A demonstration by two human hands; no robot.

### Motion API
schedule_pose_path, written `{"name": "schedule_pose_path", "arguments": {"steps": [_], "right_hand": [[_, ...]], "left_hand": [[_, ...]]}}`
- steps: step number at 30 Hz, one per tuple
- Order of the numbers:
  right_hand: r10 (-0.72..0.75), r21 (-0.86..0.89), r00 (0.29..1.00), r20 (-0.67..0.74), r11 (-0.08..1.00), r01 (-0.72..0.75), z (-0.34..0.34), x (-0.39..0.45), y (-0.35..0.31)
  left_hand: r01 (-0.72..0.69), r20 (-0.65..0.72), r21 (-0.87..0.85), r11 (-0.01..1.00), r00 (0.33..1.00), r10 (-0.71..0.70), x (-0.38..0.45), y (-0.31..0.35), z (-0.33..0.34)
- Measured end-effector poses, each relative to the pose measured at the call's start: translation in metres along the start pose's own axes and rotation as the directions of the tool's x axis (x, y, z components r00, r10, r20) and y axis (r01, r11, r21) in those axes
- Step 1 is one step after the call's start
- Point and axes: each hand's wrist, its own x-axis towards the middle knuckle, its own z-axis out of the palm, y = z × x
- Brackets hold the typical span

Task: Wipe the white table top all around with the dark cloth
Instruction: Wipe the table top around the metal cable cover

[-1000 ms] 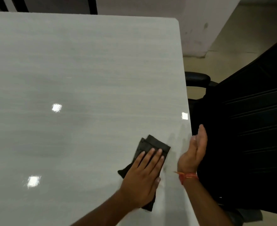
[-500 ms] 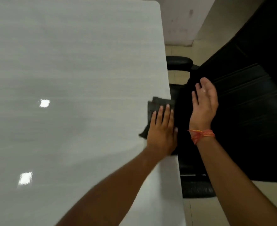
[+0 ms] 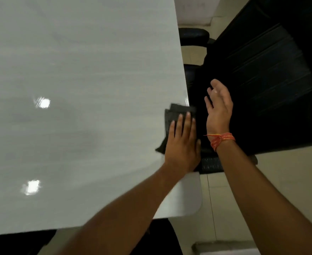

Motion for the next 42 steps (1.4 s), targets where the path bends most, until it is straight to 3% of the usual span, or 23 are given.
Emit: {"name": "schedule_pose_path", "arguments": {"steps": [3,5,9,14,19,22,25,27,31,33,35,38,42], "right_hand": [[0.013,0.005,1.0,-0.017,1.0,-0.013,0.003,-0.037,-0.001],[-0.001,0.018,1.0,-0.008,1.0,0.001,0.01,-0.058,0.0],[-0.024,0.026,0.999,0.036,0.999,0.023,0.033,-0.09,0.002],[-0.019,0.06,0.997,0.079,0.998,0.014,0.086,-0.122,0.007],[-0.028,0.07,0.979,0.201,0.997,0.014,0.135,-0.136,0.019],[-0.05,0.06,0.971,0.234,0.998,0.037,0.14,-0.124,0.038],[-0.038,-0.142,0.961,0.275,0.987,0.079,0.146,-0.095,0.068],[-0.056,-0.386,0.928,0.368,0.899,0.208,0.158,-0.06,0.088],[-0.104,-0.734,0.864,0.492,0.484,0.477,0.18,0.015,0.107],[-0.162,-0.794,0.857,0.49,0.322,0.515,0.184,0.029,0.113],[-0.198,-0.819,0.854,0.481,0.244,0.519,0.185,0.028,0.115],[-0.203,-0.816,0.849,0.487,0.24,0.525,0.186,0.024,0.113],[-0.222,-0.815,0.847,0.483,0.24,0.528,0.187,0.027,0.113]], "left_hand": [[-0.071,0.102,0.002,0.997,0.992,0.071,-0.095,0.03,0.013],[-0.107,0.098,-0.024,0.994,0.989,0.109,-0.133,0.031,0.018],[-0.135,0.004,-0.025,0.991,0.991,0.135,-0.164,-0.037,-0.001],[0.137,-0.076,0.049,0.989,0.988,-0.134,-0.211,-0.189,-0.051],[0.498,-0.146,0.11,0.86,0.864,-0.481,-0.246,-0.359,-0.109],[0.613,-0.159,0.117,0.781,0.788,-0.595,-0.226,-0.401,-0.131],[0.619,-0.192,0.097,0.779,0.78,-0.596,-0.159,-0.412,-0.143],[0.607,-0.229,0.092,0.79,0.785,-0.576,-0.101,-0.409,-0.146],[0.438,-0.265,0.13,0.89,0.88,-0.395,-0.019,-0.345,-0.124],[0.291,-0.166,0.174,0.941,0.95,-0.264,-0.04,-0.304,-0.111],[0.254,-0.108,0.149,0.956,0.965,-0.24,-0.082,-0.299,-0.112],[0.421,-0.146,0.092,0.902,0.902,-0.406,-0.127,-0.359,-0.128],[0.685,-0.207,0.082,0.724,0.722,-0.66,-0.096,-0.457,-0.168]]}}
